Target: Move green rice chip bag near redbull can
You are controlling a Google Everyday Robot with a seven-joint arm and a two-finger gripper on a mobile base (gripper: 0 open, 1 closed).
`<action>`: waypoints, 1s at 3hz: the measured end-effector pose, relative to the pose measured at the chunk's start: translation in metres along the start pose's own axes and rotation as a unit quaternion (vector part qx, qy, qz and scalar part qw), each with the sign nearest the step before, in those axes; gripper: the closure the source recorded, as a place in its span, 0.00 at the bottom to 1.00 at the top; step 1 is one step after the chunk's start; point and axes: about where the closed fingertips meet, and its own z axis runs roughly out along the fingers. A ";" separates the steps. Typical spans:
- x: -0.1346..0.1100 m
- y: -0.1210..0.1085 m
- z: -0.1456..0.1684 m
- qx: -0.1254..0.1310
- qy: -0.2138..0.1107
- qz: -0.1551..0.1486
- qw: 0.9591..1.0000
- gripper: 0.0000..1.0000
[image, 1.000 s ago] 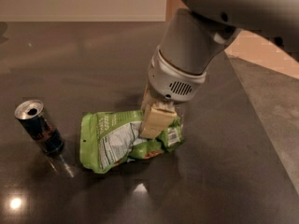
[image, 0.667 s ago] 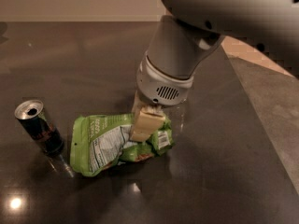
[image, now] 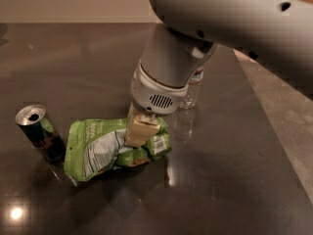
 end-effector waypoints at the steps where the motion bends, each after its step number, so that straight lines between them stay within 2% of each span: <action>1: -0.001 0.001 -0.001 0.002 0.000 -0.001 1.000 0.12; 2: -0.003 0.001 -0.002 0.003 0.000 -0.003 1.000 0.00; 3: -0.003 0.001 -0.002 0.004 0.000 -0.003 1.000 0.00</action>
Offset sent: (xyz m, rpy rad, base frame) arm -0.0006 0.0007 0.0012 0.0003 -0.0038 0.0010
